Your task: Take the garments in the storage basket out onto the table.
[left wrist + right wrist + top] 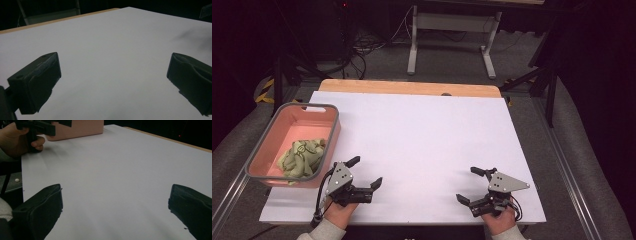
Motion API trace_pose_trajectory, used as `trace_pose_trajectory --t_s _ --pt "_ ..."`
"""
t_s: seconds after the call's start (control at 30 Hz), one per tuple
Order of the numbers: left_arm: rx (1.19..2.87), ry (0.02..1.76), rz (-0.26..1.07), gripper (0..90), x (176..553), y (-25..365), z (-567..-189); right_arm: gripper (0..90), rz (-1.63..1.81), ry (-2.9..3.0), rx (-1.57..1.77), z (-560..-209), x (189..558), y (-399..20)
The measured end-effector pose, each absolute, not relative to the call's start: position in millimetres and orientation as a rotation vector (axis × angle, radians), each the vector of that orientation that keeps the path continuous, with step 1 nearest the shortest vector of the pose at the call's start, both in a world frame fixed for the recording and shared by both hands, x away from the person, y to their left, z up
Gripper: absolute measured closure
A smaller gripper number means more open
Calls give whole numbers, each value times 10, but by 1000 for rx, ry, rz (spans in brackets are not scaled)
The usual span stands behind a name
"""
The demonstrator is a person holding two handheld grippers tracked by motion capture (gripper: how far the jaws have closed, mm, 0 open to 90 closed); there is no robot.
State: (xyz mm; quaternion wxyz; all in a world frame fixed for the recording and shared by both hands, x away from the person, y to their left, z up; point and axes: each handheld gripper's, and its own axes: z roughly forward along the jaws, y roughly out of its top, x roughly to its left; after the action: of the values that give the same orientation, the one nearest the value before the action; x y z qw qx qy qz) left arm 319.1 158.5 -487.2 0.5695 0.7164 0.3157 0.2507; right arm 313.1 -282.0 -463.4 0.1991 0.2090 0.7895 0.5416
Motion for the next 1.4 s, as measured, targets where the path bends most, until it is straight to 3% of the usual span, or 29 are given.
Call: trace_pose_trajectory --t_s 0.77,1.4 --pt "1726 723 503 9 3213 1606 -4775 1 1516 2203 585 -4622 3128 -2826" --pt "1806 620 395 24 3137 1631 -4423 1 1513 2217 583 -4628 3133 -2814"
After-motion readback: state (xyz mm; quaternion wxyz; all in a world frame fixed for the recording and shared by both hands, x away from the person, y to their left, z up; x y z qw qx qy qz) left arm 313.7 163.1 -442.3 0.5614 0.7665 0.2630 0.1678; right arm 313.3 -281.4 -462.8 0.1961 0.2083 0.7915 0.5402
